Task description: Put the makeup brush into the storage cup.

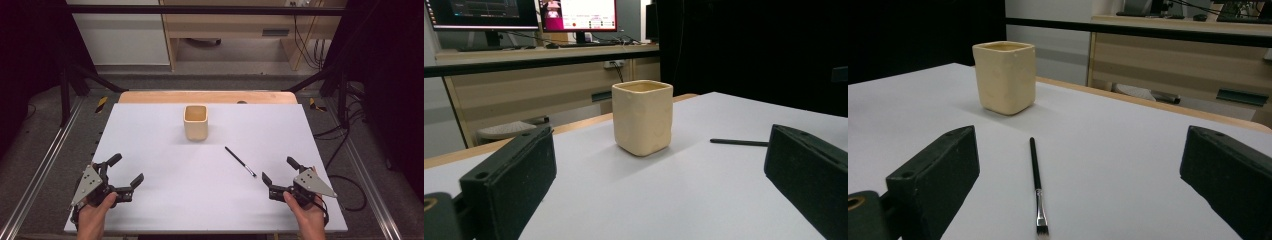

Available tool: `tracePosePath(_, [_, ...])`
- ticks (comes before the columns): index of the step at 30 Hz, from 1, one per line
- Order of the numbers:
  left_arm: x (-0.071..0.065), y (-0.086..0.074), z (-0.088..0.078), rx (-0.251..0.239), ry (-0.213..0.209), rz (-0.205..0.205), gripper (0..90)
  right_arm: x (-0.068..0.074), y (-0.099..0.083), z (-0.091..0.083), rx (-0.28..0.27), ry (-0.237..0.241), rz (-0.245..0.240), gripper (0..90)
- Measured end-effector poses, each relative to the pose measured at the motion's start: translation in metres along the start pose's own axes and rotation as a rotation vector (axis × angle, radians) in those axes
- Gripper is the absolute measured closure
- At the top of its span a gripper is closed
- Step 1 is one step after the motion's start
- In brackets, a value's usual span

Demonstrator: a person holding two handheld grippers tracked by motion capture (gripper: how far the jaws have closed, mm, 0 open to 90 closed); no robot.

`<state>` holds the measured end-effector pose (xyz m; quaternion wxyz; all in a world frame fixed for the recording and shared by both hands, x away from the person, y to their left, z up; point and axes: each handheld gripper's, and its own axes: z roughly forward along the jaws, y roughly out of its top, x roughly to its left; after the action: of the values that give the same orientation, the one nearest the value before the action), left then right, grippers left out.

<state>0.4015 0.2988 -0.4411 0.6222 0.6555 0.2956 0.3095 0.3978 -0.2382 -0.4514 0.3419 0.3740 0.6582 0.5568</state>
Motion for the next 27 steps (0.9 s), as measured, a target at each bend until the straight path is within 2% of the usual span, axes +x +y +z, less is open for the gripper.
tracePosePath(7, [0.0,0.0,-0.002,-0.001,0.007,-0.001,0.1,0.002,-0.001,-0.002,0.033,-0.004,0.004,2.9])
tracePosePath(9, [0.0,0.0,-0.003,0.001,0.008,-0.003,0.0,0.004,-0.001,-0.003,0.057,-0.007,-0.01,2.9])
tracePosePath(13, [0.0,0.0,-0.003,0.001,0.008,-0.006,0.1,0.009,0.0,-0.003,0.093,0.012,-0.039,2.8])
tracePosePath(14, [0.0,-0.001,-0.003,0.0,0.007,-0.007,0.1,0.011,0.002,-0.001,0.113,0.03,-0.055,3.1])
tracePosePath(17, [0.0,0.0,-0.003,0.002,0.006,-0.005,0.1,0.012,0.007,0.0,0.129,0.042,-0.065,3.2])
tracePosePath(20, [0.001,-0.001,-0.004,-0.001,0.005,-0.01,0.1,0.013,0.016,0.004,0.185,0.068,-0.099,4.5])
tracePosePath(21, [0.001,-0.001,-0.004,-0.001,0.005,-0.01,0.1,0.013,0.016,0.004,0.185,0.068,-0.099,4.5])
tracePosePath(23, [0.001,-0.001,-0.004,-0.001,0.005,-0.011,0.2,0.014,0.023,0.009,0.24,0.075,-0.115,5.0])
tracePosePath(26, [0.001,-0.001,-0.004,-0.001,0.004,-0.011,0.2,0.015,0.027,0.013,0.267,0.085,-0.121,5.5])
tracePosePath(27, [0.001,-0.001,-0.004,-0.001,0.003,-0.011,0.2,0.013,0.03,0.02,0.302,0.095,-0.123,6.0])
